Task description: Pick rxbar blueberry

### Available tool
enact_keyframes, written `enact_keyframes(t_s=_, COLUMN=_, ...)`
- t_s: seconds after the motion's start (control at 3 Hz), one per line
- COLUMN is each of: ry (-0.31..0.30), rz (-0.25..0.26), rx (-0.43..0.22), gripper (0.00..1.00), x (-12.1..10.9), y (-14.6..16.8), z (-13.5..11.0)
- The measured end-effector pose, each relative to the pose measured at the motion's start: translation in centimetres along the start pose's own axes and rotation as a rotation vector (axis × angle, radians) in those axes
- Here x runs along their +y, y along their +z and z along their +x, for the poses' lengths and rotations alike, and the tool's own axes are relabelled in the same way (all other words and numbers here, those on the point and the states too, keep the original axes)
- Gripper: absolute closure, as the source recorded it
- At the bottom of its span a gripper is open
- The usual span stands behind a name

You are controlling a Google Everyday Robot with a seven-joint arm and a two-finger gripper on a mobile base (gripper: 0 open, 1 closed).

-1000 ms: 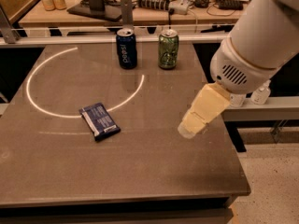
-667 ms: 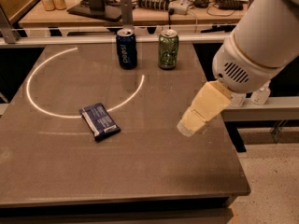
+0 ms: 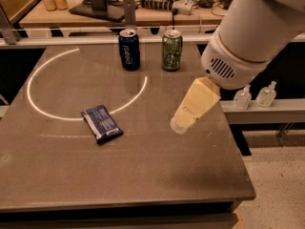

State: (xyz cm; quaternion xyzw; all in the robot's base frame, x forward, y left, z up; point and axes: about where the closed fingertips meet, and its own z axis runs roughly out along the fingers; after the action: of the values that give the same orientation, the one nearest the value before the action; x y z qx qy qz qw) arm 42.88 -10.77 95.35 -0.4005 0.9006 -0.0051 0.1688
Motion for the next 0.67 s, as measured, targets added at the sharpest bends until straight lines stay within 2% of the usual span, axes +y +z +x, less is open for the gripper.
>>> enact_keyframes(t_s=0.33, ry=-0.013, rz=0.008, rx=0.061, gripper=0.0, x=1.5, y=1.0, z=-3.9)
enact_keyframes(t_s=0.67, ry=0.038, rz=-0.002, rx=0.136, gripper=0.0, x=3.0, y=3.1, z=-8.4)
